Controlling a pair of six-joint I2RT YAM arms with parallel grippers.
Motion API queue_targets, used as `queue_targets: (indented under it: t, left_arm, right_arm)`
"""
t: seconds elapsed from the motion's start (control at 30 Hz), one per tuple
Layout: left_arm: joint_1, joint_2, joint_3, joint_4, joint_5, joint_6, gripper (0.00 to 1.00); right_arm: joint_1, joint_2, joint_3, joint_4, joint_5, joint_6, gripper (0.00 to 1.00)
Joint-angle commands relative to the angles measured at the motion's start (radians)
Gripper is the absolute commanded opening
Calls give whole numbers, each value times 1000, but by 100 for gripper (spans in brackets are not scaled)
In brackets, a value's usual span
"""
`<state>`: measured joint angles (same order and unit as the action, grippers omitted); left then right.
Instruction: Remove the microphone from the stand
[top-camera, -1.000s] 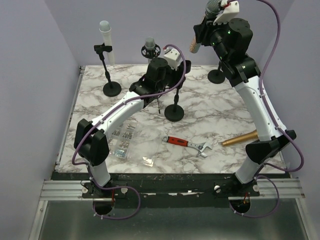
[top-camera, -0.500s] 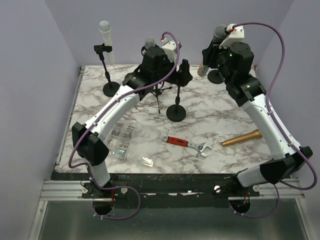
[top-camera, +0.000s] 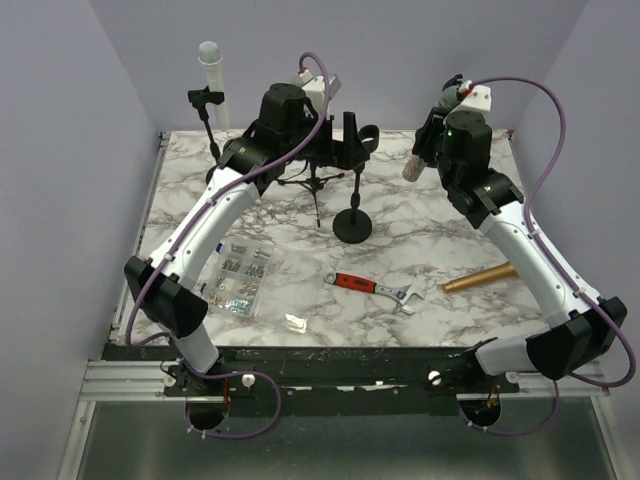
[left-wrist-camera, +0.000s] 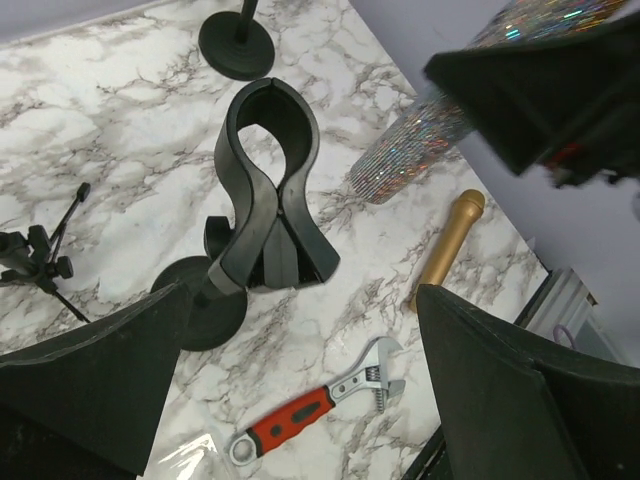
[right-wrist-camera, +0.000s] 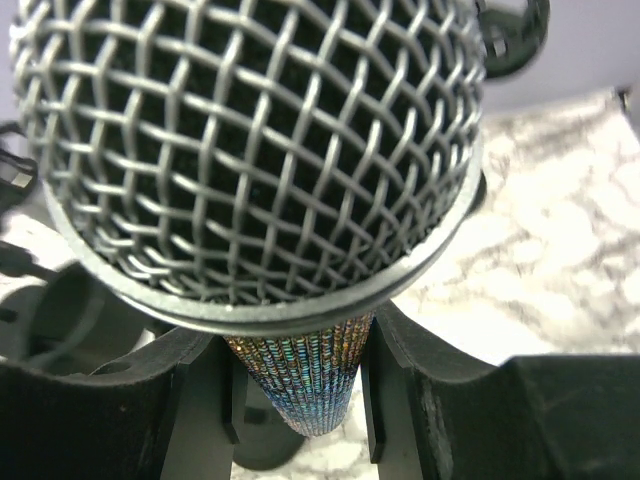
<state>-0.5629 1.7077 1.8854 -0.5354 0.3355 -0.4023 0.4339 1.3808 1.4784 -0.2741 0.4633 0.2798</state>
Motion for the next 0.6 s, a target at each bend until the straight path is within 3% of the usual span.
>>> queue_targets:
  t: [0.0,0.27,0.47,0.57]
  left_arm:
    - [16,-172,-19,-51,-15,83,99]
    - [34,-400,-204,-27,-161,223,98]
    - [32,-576,-425,130,-219,258,99]
    - [31,-606,-462,158,-223,238,98]
  right_arm:
    - [-75,-21,-107,-64,-2,177,1]
    - [-376,45,-304,-140,-504,410,1]
    - [-481,49,-407,-160,-568,525,1]
    - [-532,79,-419,-209,-570,590,1]
